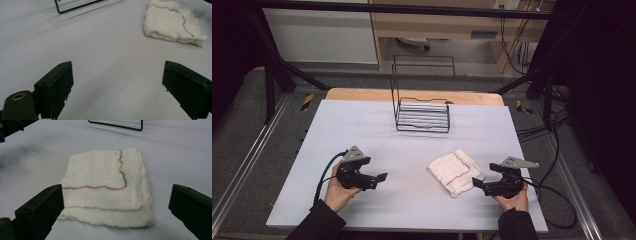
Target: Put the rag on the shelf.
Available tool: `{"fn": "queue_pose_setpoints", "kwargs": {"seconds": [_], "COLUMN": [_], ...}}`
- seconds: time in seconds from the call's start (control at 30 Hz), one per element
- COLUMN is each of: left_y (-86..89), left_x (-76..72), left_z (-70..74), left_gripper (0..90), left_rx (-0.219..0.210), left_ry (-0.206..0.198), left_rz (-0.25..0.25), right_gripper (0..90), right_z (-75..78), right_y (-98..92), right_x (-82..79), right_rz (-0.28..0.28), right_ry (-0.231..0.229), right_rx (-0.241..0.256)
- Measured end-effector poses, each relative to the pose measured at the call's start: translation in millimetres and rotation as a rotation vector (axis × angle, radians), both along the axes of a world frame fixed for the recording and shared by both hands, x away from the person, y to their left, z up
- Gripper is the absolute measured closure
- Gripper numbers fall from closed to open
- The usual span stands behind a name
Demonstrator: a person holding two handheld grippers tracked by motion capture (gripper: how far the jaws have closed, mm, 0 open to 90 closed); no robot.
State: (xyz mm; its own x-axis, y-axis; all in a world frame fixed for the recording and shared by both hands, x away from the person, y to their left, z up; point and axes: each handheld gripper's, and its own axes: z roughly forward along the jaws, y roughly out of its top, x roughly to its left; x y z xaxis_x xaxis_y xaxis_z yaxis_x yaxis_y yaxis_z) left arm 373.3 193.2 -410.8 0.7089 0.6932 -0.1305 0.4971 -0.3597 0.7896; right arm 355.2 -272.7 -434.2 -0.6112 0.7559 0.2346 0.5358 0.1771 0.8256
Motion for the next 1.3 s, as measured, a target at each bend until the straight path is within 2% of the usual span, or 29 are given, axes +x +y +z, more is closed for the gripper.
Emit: {"fn": "queue_pose_setpoints", "kwargs": {"seconds": [0.2, 0.27, 0.3, 0.33, 0.4, 0.43, 0.67, 0.8, 0.87, 1.03, 1.1, 1.13, 1.3], "left_y": [-32.7, -37.2, -46.6, -46.6, -60.8, -60.8, -98.2, -109.6, -116.3, -136.0, -138.2, -139.7, -145.7], "left_x": [10.5, 12.5, 16.8, 16.8, 22.5, 22.5, 34.3, 38.6, 41.3, 45.8, 46.6, 47.7, 50.1], "left_z": [-0.2, -0.5, -1.4, -1.4, -3.1, -3.1, -11.5, -14.9, -17.6, -26.2, -27.8, -29.4, -35.0], "left_gripper": [17.9, 20.3, 21.6, 22.4, 24.8, 26.3, 35.2, 41.0, 45.9, 53.3, 53.9, 58.9, 65.4], "left_rx": [-0.001, -0.008, -0.017, -0.017, -0.026, -0.026, -0.02, -0.002, -0.011, 0.03, 0.027, 0.031, 0.039], "left_ry": [0.026, 0.034, 0.045, 0.045, 0.055, 0.055, 0.085, 0.094, 0.103, 0.117, 0.123, 0.13, 0.142], "left_rz": [0.015, 0.017, 0.014, 0.014, 0.002, 0.002, -0.02, -0.023, -0.03, -0.051, -0.047, -0.051, -0.055], "right_gripper": [0.5, 0.5, 0.5, 0.5, 0.5, 0.5, 0.4, 0.5, 0.5, 0.5, 0.5, 0.5, 0.5], "right_z": [-0.8, -0.8, -0.6, -0.5, -0.5, -0.4, -0.7, -0.5, -0.9, -0.9, -0.8, -0.8, -0.8], "right_y": [0.7, 1.3, 1.7, 1.8, 1.9, 1.9, 2.0, 1.8, 2.0, 2.2, 2.3, 2.3, 2.2], "right_x": [0.5, 0.6, 0.5, 0.6, 0.6, 0.6, 0.9, 0.7, 1.0, 0.8, 0.6, 0.5, 0.7], "right_rz": [0.001, 0.001, 0.001, 0.003, 0.004, 0.003, 0.005, 0.004, 0.005, 0.004, 0.005, 0.003, 0.005], "right_ry": [-0.001, -0.004, -0.003, -0.004, -0.005, -0.004, -0.008, -0.007, -0.009, -0.009, -0.006, -0.008, -0.01], "right_rx": [-0.015, -0.019, -0.018, -0.019, -0.022, -0.023, -0.025, -0.024, -0.026, -0.028, -0.026, -0.026, -0.027]}}
